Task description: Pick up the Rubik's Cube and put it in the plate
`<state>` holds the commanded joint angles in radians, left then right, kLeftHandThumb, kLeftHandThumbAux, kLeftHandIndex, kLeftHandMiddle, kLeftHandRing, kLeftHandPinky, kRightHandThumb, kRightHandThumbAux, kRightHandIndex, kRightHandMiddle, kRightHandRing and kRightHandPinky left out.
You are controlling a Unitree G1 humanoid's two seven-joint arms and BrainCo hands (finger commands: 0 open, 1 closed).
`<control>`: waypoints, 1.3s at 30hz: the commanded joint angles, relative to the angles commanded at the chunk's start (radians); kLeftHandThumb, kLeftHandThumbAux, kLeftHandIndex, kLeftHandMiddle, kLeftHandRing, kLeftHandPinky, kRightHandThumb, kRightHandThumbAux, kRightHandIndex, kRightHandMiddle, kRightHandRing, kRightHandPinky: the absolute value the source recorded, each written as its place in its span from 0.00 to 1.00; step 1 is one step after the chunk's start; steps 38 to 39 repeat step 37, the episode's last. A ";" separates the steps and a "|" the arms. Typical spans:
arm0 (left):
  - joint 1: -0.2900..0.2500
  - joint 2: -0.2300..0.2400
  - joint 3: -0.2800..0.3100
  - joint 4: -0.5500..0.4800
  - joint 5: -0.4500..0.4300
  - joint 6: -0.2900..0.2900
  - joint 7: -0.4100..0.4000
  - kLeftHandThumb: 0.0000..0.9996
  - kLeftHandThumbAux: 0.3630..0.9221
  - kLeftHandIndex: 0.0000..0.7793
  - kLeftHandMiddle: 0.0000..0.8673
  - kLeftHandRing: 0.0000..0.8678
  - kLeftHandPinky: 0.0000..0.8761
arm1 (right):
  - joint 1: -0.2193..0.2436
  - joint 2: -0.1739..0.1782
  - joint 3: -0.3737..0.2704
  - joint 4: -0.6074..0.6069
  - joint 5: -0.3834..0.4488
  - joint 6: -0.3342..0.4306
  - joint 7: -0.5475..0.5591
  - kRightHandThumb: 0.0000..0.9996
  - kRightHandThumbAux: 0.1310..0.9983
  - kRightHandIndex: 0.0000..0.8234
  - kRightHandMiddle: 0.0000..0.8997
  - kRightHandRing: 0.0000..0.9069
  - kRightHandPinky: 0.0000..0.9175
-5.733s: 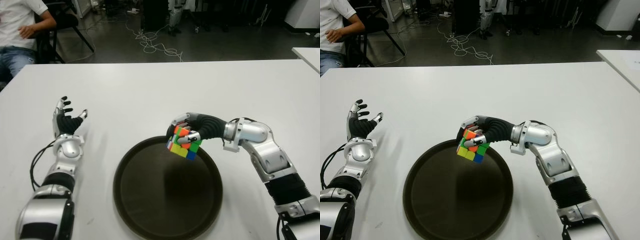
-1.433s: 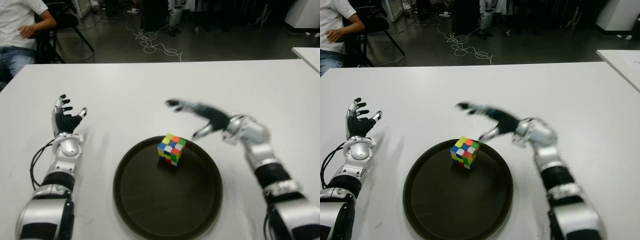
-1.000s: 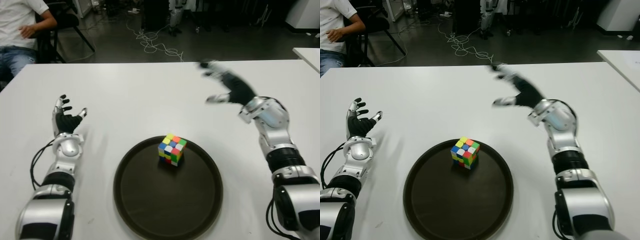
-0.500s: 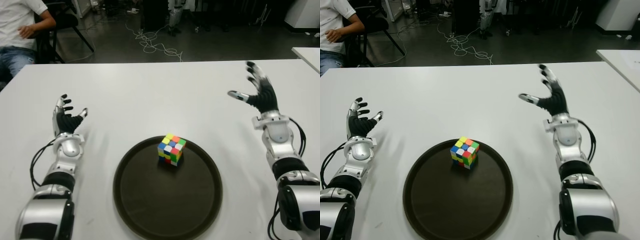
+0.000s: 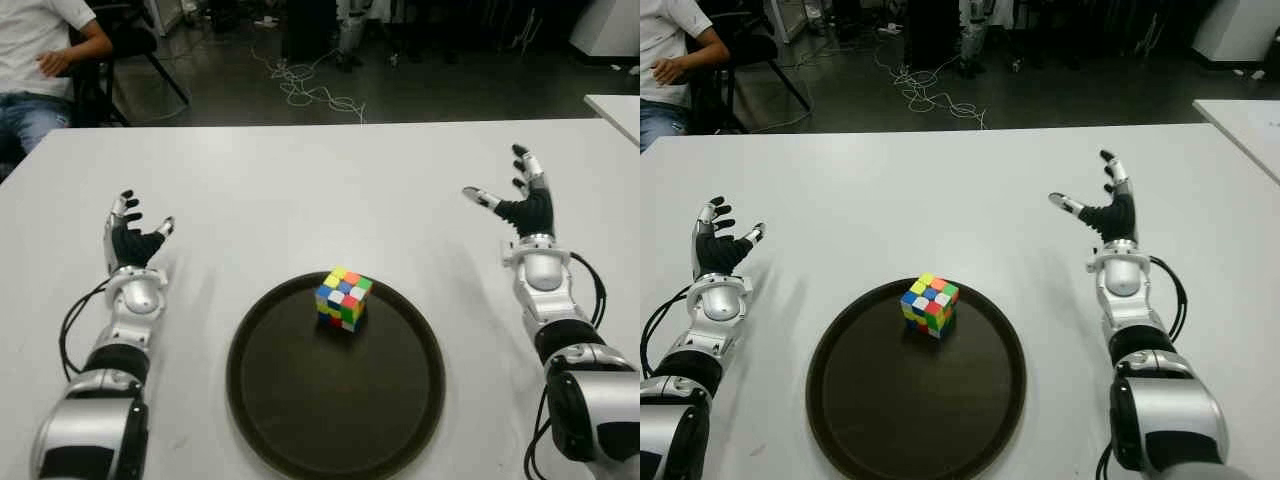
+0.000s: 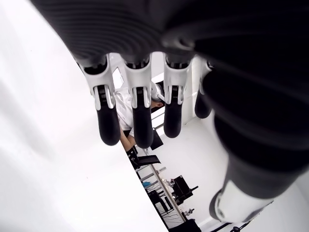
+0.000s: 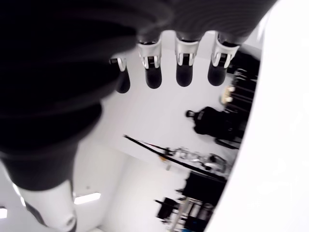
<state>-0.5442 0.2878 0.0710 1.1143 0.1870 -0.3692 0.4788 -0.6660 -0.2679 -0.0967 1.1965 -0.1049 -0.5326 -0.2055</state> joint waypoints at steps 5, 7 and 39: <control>0.002 -0.001 0.004 -0.002 -0.004 -0.005 -0.003 0.18 0.72 0.16 0.23 0.26 0.31 | 0.025 -0.003 -0.002 0.000 -0.004 -0.005 -0.003 0.00 0.74 0.03 0.00 0.00 0.00; 0.004 -0.001 0.005 -0.002 -0.005 -0.008 -0.003 0.20 0.72 0.16 0.22 0.25 0.31 | 0.040 -0.003 0.002 -0.008 -0.009 -0.014 -0.006 0.00 0.74 0.03 0.01 0.00 0.00; -0.002 0.003 0.017 0.003 -0.014 -0.015 -0.027 0.21 0.72 0.17 0.28 0.35 0.45 | 0.048 -0.009 0.061 -0.009 -0.090 -0.089 -0.101 0.00 0.68 0.03 0.00 0.00 0.00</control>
